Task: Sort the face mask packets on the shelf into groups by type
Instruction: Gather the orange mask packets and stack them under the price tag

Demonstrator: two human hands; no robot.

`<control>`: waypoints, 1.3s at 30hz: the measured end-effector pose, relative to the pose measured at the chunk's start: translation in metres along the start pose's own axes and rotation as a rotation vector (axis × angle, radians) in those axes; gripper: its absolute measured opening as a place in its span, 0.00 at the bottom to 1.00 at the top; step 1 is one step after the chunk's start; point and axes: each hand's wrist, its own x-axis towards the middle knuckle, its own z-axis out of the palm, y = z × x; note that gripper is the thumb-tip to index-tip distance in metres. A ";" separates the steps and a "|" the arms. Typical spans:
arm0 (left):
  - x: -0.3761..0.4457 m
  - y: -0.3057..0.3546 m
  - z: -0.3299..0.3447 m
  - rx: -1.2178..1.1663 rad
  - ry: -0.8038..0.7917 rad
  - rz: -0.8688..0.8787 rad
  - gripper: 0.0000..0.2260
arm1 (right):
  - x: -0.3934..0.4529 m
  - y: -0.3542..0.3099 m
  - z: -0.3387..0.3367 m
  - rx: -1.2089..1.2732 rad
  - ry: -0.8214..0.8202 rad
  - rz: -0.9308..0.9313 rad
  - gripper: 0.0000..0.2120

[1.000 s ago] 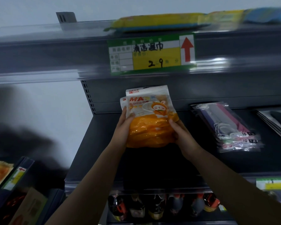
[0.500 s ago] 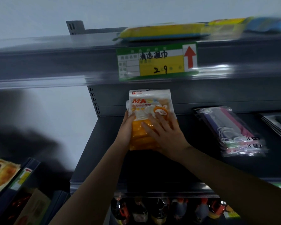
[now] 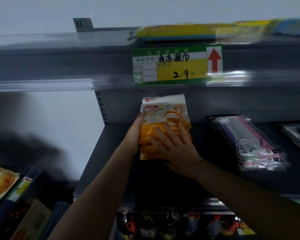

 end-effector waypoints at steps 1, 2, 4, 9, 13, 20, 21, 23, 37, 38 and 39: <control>0.000 -0.001 -0.001 -0.006 0.011 -0.003 0.30 | 0.001 -0.003 0.002 -0.019 0.015 0.009 0.51; 0.000 -0.002 -0.003 -0.013 0.013 -0.005 0.31 | 0.004 -0.003 0.004 -0.021 0.040 0.030 0.49; -0.004 0.001 -0.003 0.001 0.005 0.004 0.30 | 0.008 -0.001 0.006 0.010 0.072 0.087 0.46; -0.026 -0.015 -0.018 0.109 0.196 0.074 0.19 | 0.018 0.005 0.006 0.078 0.054 0.179 0.50; -0.035 -0.050 -0.043 0.188 0.313 0.036 0.18 | 0.024 0.012 0.005 0.068 0.055 0.171 0.46; -0.030 -0.048 -0.039 0.377 0.323 0.013 0.23 | 0.027 0.018 0.005 0.083 0.003 0.190 0.38; -0.028 -0.047 -0.039 0.414 0.324 0.009 0.24 | 0.028 0.020 0.005 0.081 0.001 0.189 0.38; -0.025 -0.045 -0.039 0.473 0.340 0.003 0.25 | 0.030 0.022 0.005 0.074 0.001 0.180 0.38; -0.033 -0.048 -0.025 1.382 0.319 0.088 0.14 | 0.029 0.028 0.005 0.068 0.050 0.180 0.37; -0.037 -0.052 -0.024 1.596 0.308 0.106 0.14 | 0.029 0.028 0.005 0.075 0.047 0.181 0.37; -0.038 -0.055 -0.022 1.721 0.287 0.146 0.15 | 0.029 0.028 0.005 0.080 0.043 0.182 0.36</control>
